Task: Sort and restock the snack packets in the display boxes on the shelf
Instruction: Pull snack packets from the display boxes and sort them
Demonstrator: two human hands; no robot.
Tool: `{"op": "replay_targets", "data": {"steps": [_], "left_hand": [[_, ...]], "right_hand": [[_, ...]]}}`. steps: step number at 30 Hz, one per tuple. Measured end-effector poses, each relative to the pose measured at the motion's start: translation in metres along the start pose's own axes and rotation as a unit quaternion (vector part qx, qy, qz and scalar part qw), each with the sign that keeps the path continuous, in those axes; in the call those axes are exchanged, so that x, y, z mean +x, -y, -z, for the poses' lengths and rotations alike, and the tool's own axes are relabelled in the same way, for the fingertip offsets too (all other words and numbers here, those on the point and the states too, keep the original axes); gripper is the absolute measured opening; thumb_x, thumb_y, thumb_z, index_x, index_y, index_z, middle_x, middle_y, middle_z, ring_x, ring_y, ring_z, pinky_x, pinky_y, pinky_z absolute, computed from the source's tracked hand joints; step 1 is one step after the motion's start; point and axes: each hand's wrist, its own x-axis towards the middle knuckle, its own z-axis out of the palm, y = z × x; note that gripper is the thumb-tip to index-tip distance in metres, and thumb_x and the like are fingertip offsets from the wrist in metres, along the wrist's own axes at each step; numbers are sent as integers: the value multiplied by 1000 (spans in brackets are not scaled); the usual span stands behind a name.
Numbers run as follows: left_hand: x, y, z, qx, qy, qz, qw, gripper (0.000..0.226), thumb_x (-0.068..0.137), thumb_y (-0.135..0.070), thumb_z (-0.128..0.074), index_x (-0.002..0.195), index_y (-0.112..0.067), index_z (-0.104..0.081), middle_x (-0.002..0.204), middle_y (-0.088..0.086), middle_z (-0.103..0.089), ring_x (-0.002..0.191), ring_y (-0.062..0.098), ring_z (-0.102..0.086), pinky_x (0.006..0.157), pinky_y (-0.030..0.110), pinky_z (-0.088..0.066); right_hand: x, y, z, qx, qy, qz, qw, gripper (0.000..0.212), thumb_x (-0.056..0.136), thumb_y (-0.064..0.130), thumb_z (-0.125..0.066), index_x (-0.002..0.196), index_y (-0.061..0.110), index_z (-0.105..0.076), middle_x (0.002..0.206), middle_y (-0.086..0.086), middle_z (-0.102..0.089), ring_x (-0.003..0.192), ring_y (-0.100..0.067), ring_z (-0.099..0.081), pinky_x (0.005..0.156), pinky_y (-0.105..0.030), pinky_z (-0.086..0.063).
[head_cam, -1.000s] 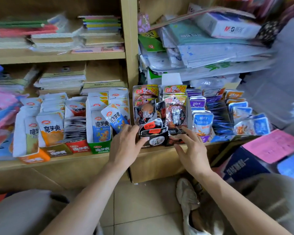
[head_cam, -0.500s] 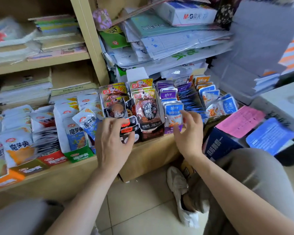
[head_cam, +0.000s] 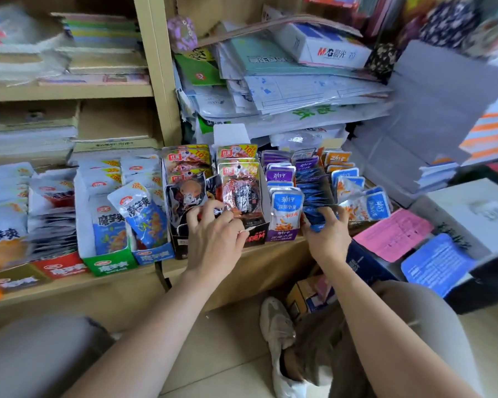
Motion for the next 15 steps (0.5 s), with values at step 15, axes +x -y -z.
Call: {"op": "replay_targets", "data": {"steps": [15], "left_hand": [[-2,5,-2,-69,-15,-30,997,23,86,-41,-73,105,-30,-78,102,-13,-73,110,19,-55,98,44,-33]], "right_hand": [[-14,0,33,-6,127,69,990,82,88,18,-76,157,27,-31,168,3,-10,140,-27,-44,101,-36,-47]]}}
